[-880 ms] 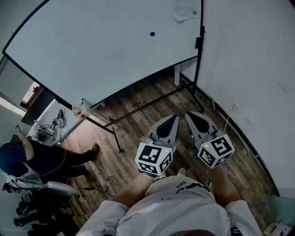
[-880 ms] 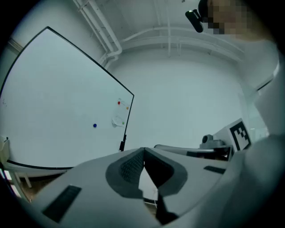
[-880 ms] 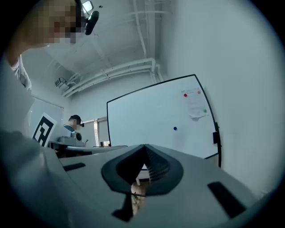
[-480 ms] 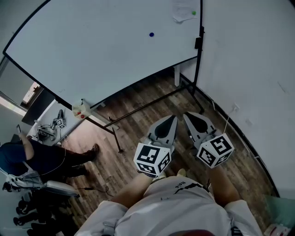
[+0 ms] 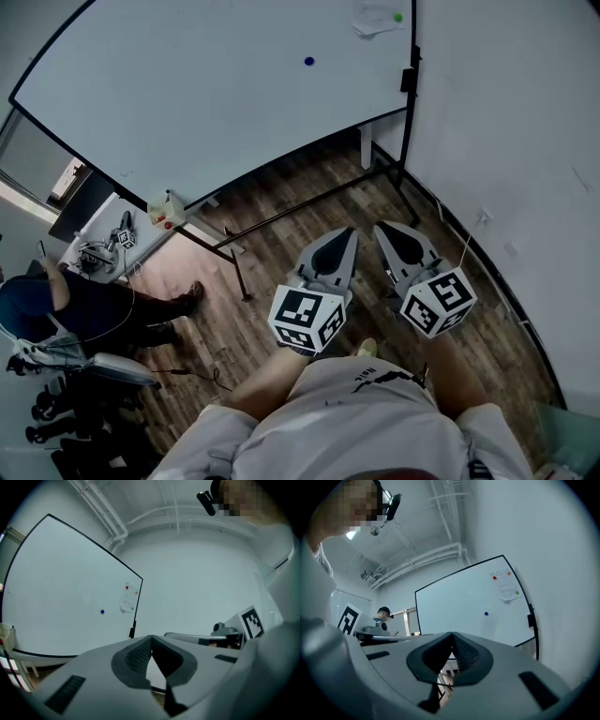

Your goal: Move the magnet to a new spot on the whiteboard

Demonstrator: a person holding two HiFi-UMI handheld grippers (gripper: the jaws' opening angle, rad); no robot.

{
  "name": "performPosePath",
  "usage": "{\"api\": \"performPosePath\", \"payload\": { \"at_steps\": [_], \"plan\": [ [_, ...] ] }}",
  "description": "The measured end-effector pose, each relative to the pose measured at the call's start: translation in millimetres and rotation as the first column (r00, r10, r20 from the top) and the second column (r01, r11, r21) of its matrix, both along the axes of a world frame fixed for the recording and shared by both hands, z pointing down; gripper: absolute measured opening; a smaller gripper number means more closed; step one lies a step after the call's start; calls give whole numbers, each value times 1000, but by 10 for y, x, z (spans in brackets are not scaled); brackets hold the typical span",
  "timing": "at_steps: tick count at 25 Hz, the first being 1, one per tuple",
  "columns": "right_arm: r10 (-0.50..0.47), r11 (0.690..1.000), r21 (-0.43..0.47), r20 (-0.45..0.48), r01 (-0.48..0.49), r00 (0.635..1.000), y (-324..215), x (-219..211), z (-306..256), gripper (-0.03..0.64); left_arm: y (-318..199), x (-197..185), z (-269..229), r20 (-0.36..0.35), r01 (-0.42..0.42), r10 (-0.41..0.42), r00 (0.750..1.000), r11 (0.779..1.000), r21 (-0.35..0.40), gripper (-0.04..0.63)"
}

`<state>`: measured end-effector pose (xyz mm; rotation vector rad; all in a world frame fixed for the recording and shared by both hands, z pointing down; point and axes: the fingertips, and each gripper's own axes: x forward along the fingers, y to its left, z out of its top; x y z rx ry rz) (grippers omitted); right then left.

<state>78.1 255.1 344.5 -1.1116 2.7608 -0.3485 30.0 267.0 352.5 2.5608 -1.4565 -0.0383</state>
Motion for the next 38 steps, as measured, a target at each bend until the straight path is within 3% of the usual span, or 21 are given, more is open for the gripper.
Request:
{"api": "performPosePath", "payload": {
  "at_steps": [8, 16, 22, 32, 38],
  "plan": [
    [-21, 1000, -4, 15, 21, 1000, -161, -58, -8, 14, -152, -98, 14, -7, 41, -41, 999, 999, -2, 11],
    [-26, 1000, -10, 0, 26, 1000, -615, -202, 56, 14, -616, -224, 38, -29, 47, -47, 998, 999, 4, 11],
    [-16, 1000, -13, -25, 16, 1000, -1221, -479, 124, 14, -1221, -472, 161, -1, 52, -52, 999, 999, 7, 12],
    [55, 998, 10, -30, -55, 998, -2545, -947, 43, 14, -2596, -933, 98, -3, -9, 9, 1000, 1000, 20, 12],
    [94, 995, 11, -20, -94, 995, -3140, -1276, 24, 14, -3156, -1269, 53, 2, -44, 44, 999, 999, 31, 12]
  ]
}}
